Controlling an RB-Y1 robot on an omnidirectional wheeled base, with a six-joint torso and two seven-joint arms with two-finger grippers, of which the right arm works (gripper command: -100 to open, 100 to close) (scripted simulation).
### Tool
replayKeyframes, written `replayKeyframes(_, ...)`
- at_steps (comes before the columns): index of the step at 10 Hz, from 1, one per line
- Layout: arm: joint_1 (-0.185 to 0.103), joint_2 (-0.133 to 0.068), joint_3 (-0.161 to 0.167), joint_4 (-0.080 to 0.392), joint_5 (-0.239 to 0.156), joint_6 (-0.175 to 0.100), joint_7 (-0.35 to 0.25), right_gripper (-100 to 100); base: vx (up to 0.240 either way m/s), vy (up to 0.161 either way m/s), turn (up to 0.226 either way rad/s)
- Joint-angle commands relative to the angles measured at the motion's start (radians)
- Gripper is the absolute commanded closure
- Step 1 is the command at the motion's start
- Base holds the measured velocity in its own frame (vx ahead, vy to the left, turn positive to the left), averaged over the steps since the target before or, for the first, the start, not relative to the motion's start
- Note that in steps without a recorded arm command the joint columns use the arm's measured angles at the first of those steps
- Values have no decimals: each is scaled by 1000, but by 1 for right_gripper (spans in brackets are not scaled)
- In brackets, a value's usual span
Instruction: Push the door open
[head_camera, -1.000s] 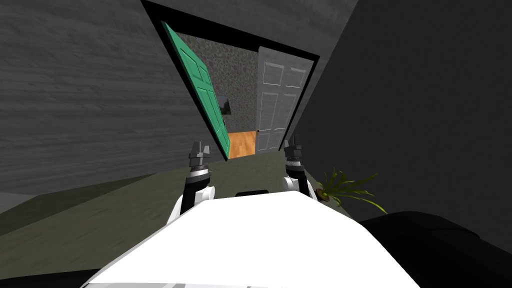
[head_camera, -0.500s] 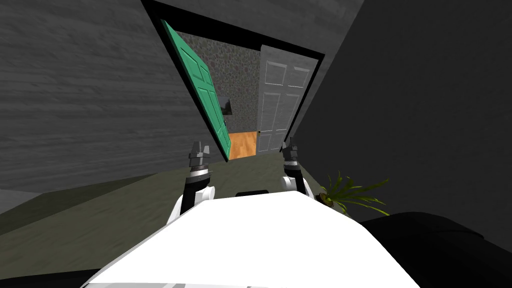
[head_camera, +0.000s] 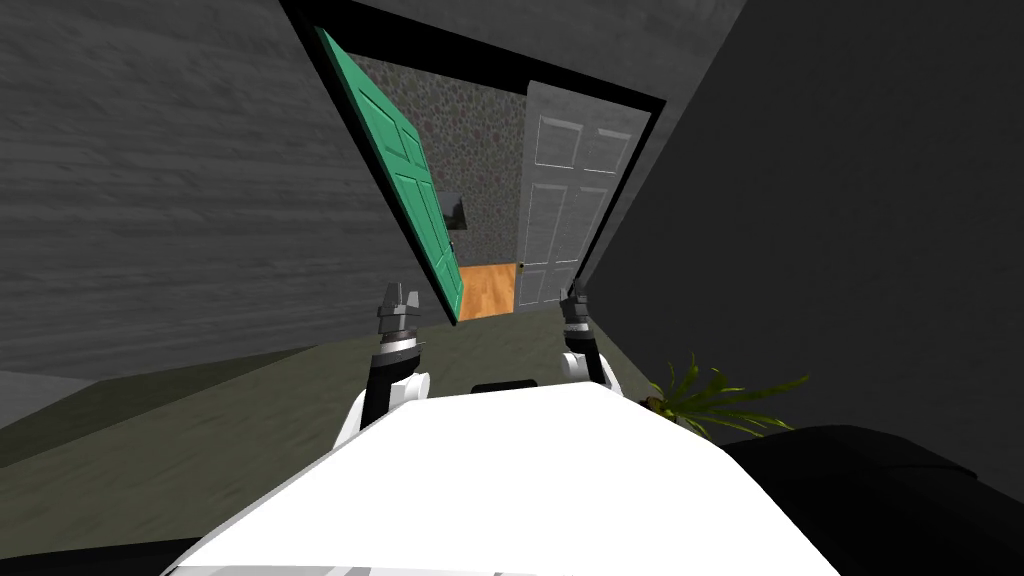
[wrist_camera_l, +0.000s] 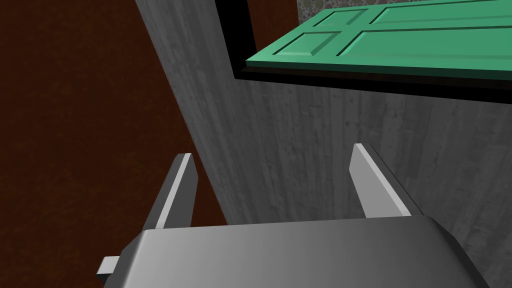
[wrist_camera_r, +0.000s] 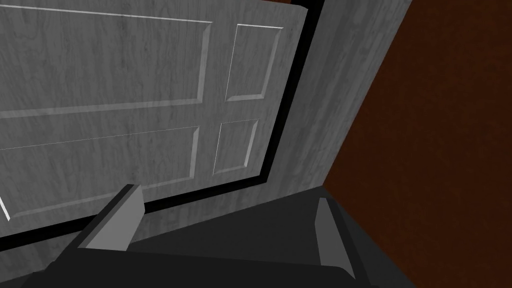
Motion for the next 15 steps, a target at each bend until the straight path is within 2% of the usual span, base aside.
replayKeyframes(1, -19, -6, -4, 43, -4, -9, -2, -100, 98, -9, 52)
replayKeyframes(15, -154, -51, -31, 422, -37, -101, -16, -100, 96, -14, 51)
